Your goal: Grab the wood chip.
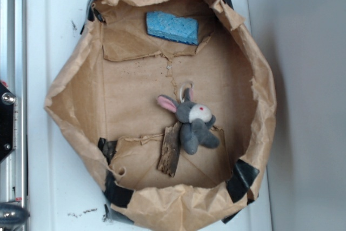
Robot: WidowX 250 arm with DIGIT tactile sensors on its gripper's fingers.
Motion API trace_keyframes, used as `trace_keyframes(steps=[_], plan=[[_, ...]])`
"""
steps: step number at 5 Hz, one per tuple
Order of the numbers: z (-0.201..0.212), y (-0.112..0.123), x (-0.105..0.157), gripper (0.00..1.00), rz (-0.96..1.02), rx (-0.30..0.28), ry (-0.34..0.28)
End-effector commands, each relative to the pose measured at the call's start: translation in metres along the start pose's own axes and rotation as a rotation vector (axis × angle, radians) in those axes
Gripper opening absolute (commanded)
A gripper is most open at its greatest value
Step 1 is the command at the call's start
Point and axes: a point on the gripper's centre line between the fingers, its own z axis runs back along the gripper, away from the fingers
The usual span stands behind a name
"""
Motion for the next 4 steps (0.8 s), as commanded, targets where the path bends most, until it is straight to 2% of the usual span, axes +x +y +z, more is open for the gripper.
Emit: trace_keyframes(steps=[1,2,3,4], plan=[[0.0,0.0,0.0,1.0,0.0,0.0,0.0],[-0.001,-0.028,0.041,1.0,0.124,-0.021,-0.004],[-0.002,-0.038,0.09,1.0,0.303,-0.066,0.026],[-0.036,-0.025,0.12,1.0,0.535,-0.155,-0.014]])
